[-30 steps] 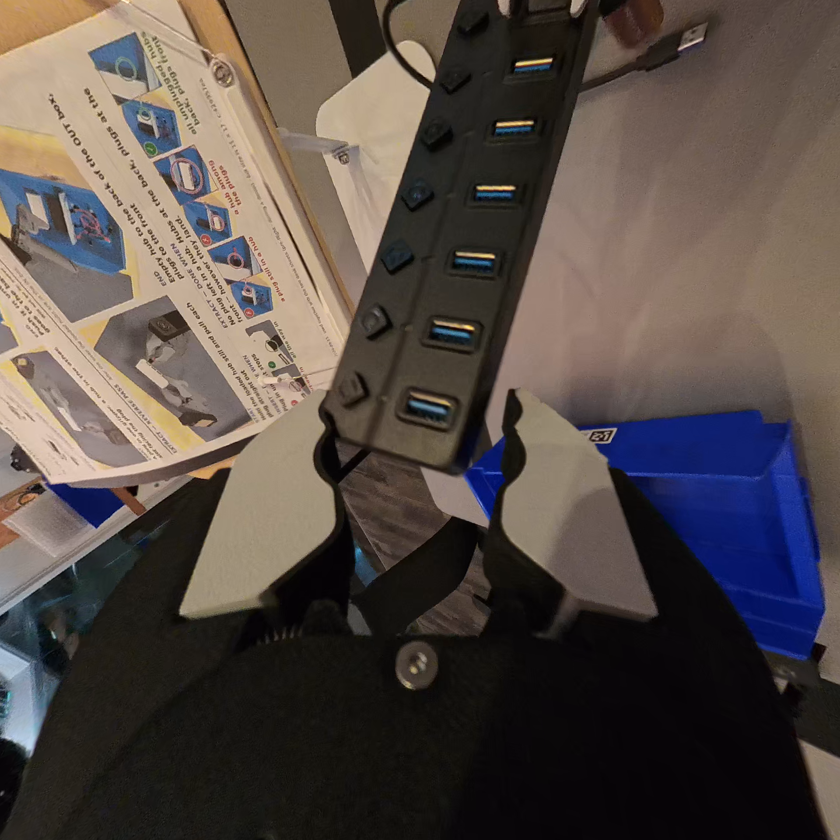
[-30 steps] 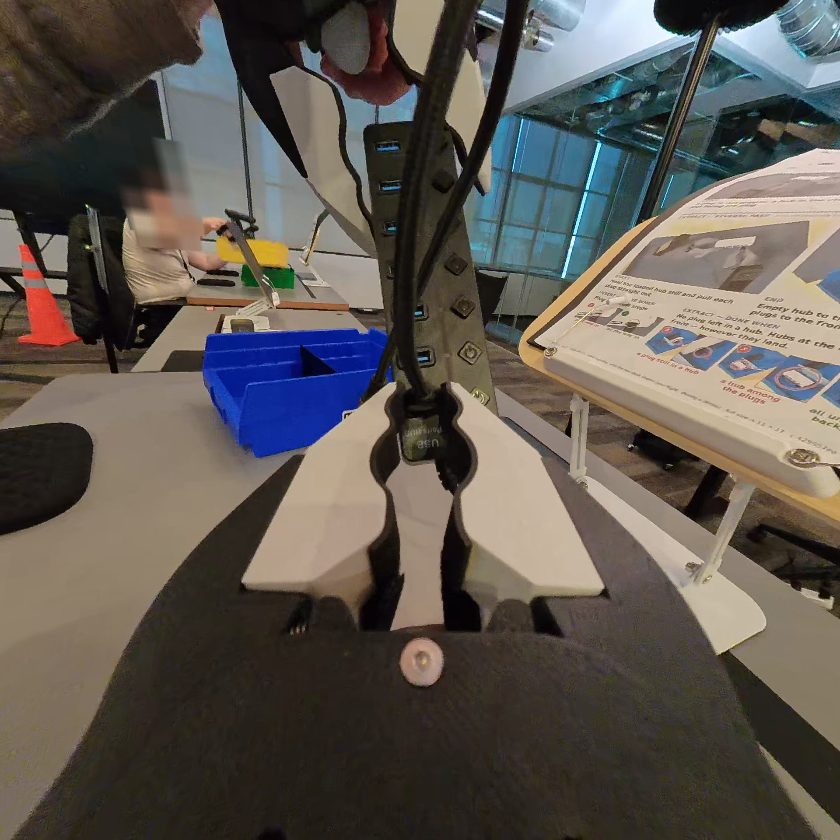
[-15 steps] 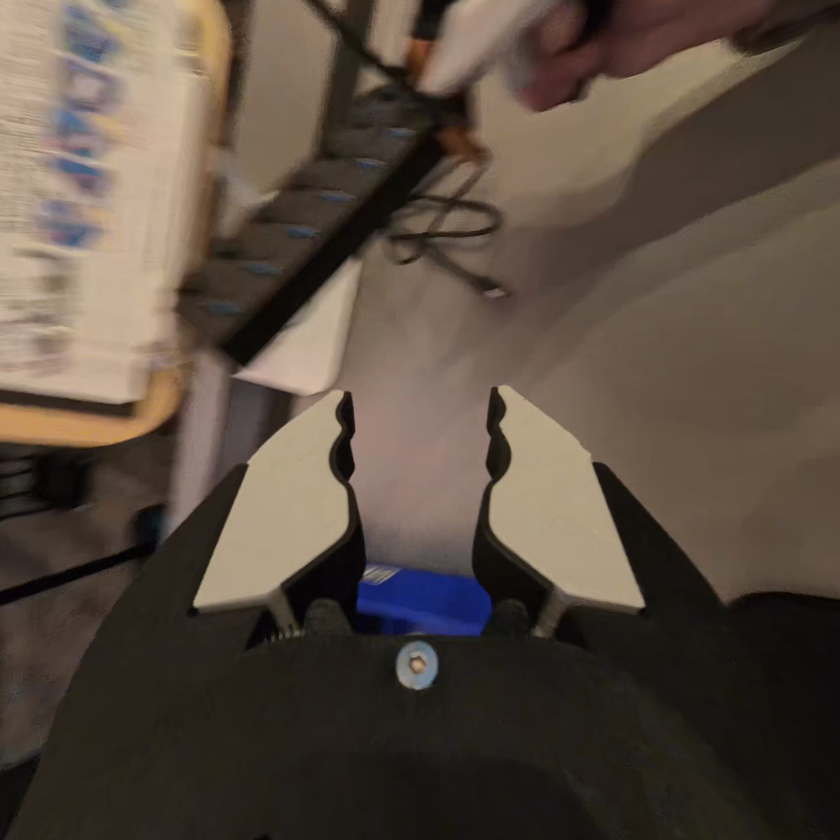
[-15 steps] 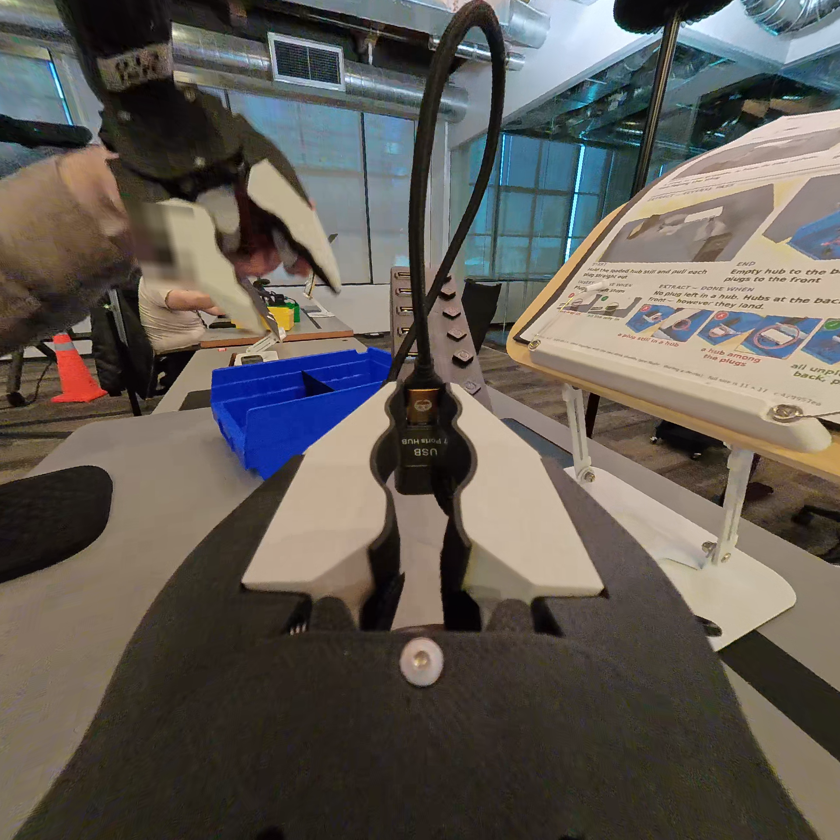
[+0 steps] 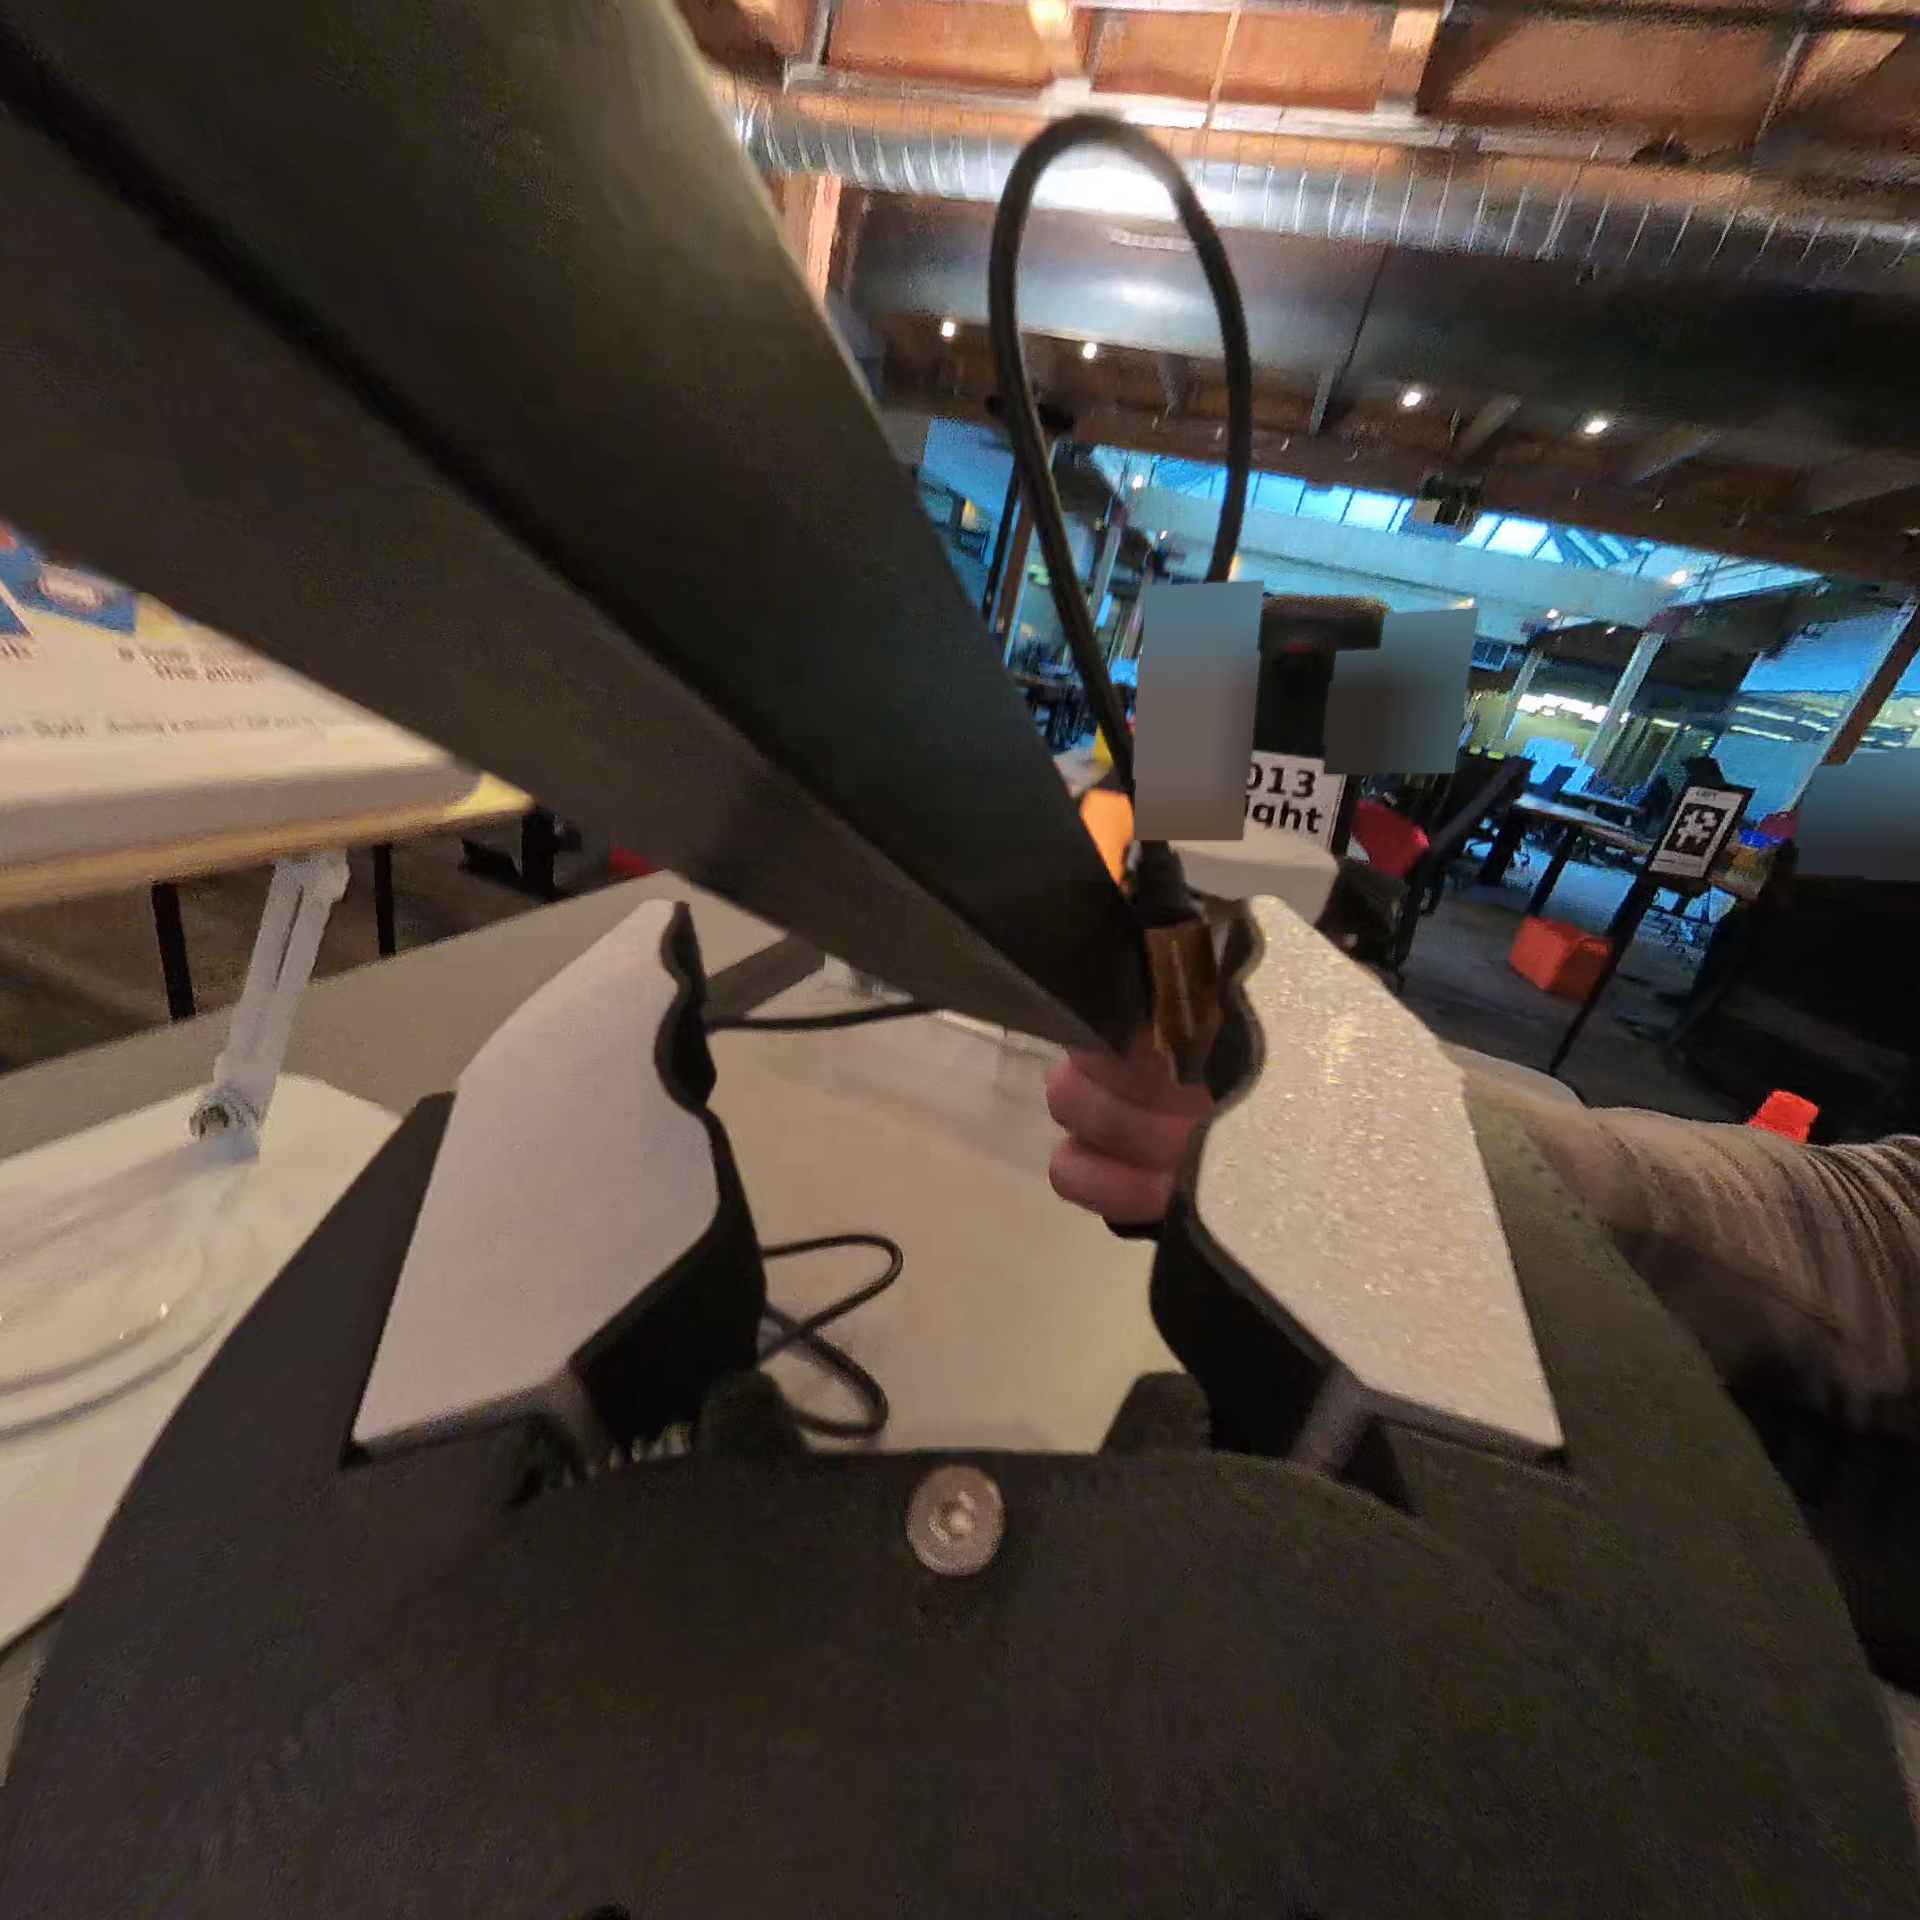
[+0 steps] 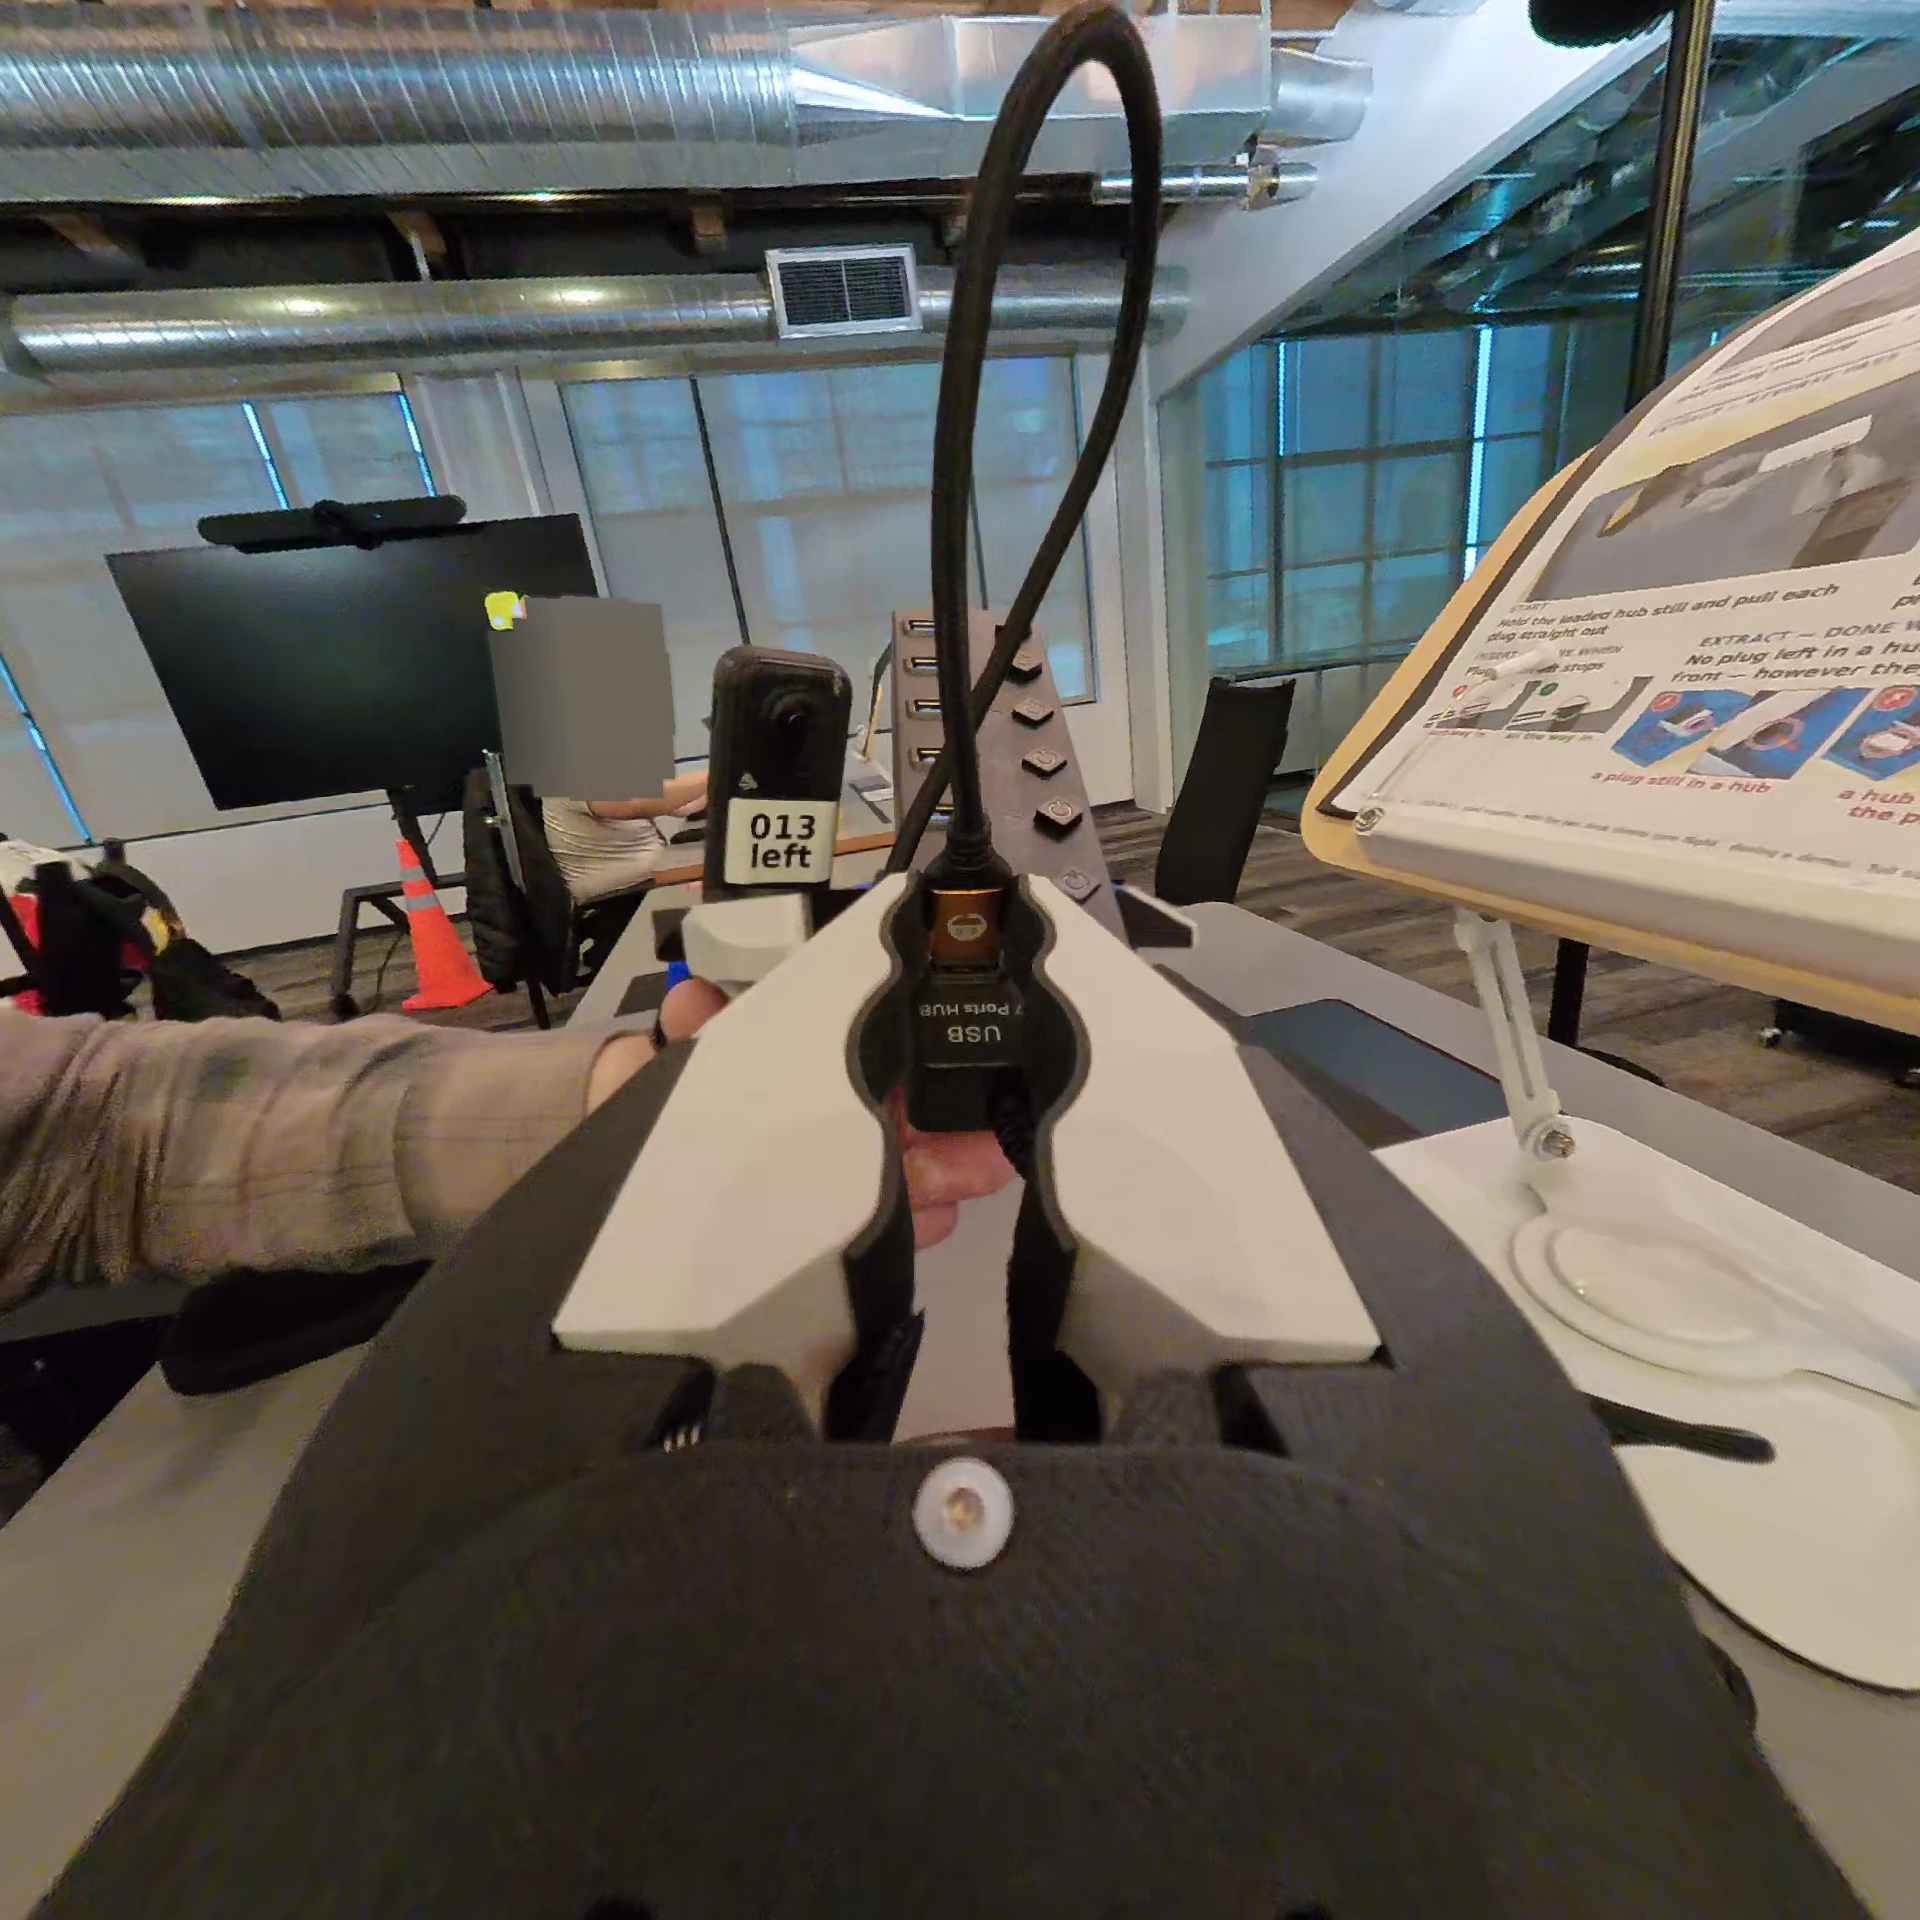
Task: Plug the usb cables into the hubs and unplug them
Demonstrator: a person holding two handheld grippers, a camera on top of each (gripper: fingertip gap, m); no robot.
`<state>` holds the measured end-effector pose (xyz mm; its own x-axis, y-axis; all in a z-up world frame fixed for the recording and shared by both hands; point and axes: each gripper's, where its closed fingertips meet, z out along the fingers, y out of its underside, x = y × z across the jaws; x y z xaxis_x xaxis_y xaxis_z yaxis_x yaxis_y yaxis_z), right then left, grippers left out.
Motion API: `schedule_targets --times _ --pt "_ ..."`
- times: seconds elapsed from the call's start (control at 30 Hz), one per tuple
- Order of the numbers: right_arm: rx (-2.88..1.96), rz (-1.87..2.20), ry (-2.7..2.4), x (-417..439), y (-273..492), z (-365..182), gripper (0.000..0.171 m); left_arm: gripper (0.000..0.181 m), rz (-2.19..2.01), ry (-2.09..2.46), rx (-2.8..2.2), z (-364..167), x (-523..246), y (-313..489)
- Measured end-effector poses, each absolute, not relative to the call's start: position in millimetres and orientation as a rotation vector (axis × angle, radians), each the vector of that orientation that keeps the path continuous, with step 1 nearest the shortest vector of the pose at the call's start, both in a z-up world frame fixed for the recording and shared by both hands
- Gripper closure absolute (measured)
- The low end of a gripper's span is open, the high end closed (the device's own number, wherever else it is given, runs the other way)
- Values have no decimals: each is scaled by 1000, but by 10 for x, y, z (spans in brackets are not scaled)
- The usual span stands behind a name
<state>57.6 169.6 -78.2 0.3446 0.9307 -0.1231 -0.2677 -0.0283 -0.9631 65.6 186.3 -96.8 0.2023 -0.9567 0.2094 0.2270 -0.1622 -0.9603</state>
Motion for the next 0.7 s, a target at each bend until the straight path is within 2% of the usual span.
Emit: schedule_targets --times 0.13,0.37,0.53,0.7 --pt "-1207 1139 -741 582 1655 -750 160 101 -1369 875 -1225 -834 668 1760" --pt "-1171 1227 -709 570 1599 -669 159 120 -1421 697 -1131 -599 558 1816" --pt "-1158 1276 -710 581 1584 -656 159 122 -1374 657 -1104 -524 580 1795" --pt "-1169 1237 -812 586 1549 -670 158 123 -1189 874 -1216 -474 634 1740"
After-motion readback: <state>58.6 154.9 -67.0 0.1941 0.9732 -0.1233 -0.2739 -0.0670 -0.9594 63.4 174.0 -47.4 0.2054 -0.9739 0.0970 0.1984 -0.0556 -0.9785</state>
